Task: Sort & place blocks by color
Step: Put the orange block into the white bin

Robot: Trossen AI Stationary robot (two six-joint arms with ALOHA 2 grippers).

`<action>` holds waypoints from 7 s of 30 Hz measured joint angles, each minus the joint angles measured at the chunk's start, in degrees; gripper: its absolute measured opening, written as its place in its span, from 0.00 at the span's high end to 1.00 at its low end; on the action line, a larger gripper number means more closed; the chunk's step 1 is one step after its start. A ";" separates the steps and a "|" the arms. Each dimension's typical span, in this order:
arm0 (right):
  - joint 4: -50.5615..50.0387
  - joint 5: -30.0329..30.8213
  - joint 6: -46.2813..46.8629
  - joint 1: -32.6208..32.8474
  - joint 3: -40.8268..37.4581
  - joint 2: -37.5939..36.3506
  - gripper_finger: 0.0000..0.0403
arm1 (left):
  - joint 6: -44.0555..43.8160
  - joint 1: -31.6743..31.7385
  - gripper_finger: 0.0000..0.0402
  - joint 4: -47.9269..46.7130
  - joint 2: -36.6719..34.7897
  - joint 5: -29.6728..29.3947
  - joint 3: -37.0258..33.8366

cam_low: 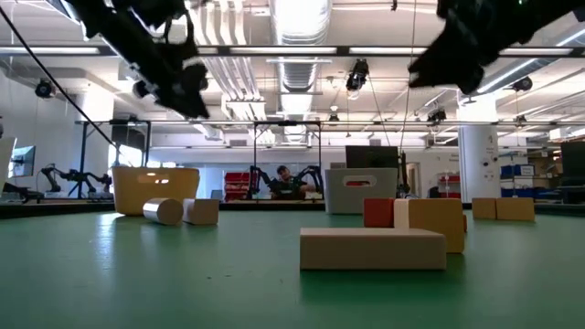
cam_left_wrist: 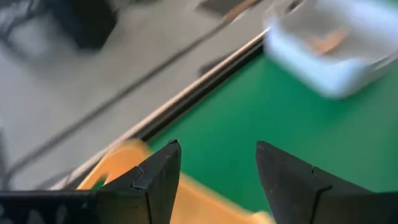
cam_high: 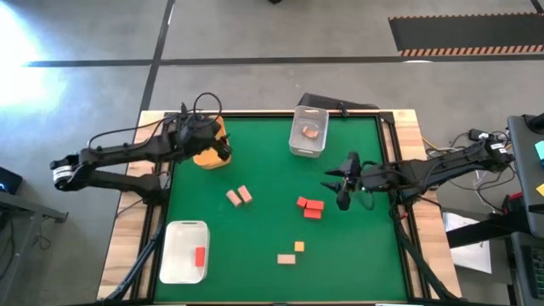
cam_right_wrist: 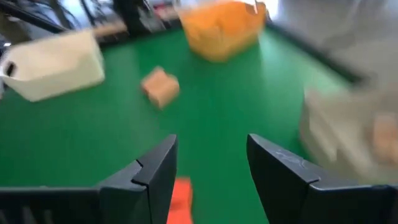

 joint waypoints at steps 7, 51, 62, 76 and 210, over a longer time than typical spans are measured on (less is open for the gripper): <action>-10.00 -3.72 10.82 -0.02 2.46 5.84 0.55 | 6.95 -9.00 0.52 15.28 -2.53 -0.02 -2.46; -14.84 -13.50 -2.58 0.19 11.25 38.48 0.55 | 13.92 -16.49 0.52 28.69 -2.46 0.73 -8.19; -13.38 -13.26 -2.58 0.13 11.49 41.02 0.68 | 13.92 -16.49 0.52 28.69 -2.46 0.74 -8.24; -18.00 -8.77 -4.00 0.07 11.26 30.16 0.70 | 12.89 -16.51 0.52 29.03 -2.46 0.75 -8.30; 40.40 -11.90 -21.12 -0.30 0.02 20.82 0.38 | -57.59 -51.27 0.71 -42.96 18.71 21.56 27.38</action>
